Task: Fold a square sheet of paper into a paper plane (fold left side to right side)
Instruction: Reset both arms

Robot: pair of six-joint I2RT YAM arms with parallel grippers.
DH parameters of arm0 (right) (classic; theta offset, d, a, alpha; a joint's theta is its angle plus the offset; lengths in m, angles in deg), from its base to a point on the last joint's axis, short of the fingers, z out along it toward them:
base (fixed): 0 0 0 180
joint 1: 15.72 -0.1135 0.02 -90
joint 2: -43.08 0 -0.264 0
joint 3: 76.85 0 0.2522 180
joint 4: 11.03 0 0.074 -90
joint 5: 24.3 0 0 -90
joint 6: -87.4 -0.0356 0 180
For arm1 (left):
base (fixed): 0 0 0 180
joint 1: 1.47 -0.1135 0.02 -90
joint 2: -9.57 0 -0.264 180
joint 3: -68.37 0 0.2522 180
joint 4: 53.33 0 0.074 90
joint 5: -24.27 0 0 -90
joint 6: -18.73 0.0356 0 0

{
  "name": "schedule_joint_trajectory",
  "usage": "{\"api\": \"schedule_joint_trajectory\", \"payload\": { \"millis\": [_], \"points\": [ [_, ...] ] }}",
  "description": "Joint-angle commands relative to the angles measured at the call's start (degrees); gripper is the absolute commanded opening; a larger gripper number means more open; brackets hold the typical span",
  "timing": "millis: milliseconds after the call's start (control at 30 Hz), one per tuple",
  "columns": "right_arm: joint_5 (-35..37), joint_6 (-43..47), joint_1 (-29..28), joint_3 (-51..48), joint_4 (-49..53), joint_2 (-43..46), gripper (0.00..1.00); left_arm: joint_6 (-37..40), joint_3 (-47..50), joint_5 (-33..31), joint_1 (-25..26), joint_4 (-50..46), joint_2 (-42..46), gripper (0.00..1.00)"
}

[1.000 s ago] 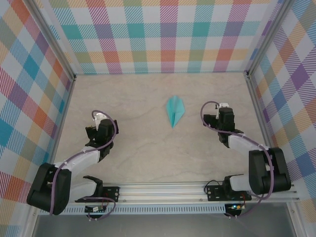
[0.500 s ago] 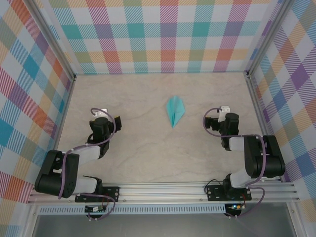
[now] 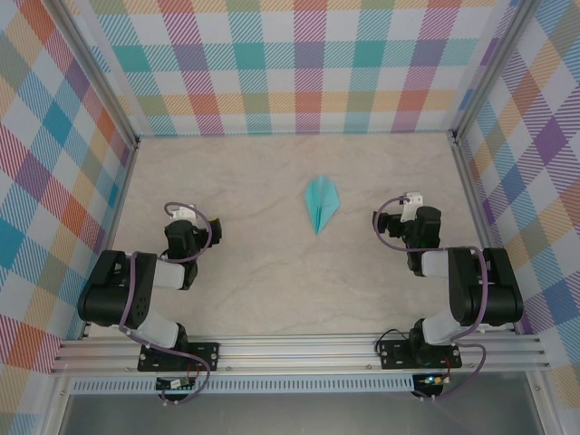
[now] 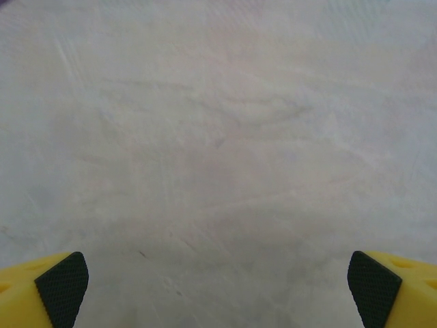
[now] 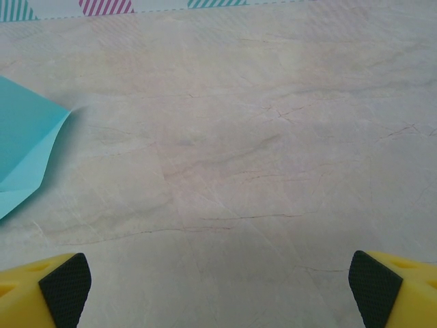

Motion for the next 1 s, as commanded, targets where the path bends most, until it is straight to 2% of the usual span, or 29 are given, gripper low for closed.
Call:
{"api": "schedule_joint_trajectory", "payload": {
  "millis": [0, 33, 967],
  "points": [
    [-1.0, -0.8, 0.5, 0.8, -1.8, -0.1, 1.00, 0.5, -3.7, 1.4, -0.8, 0.8, -0.6, 1.00],
    [-1.0, -0.8, 0.5, 0.8, -1.8, -0.2, 1.00, 0.5, -5.2, 0.7, -0.8, -2.3, -0.5, 1.00],
    [-0.2, -0.9, 0.4, 0.9, -1.6, -0.2, 1.00, 1.1, -5.4, 0.8, -0.3, -2.3, -0.6, 1.00]
  ]
}}
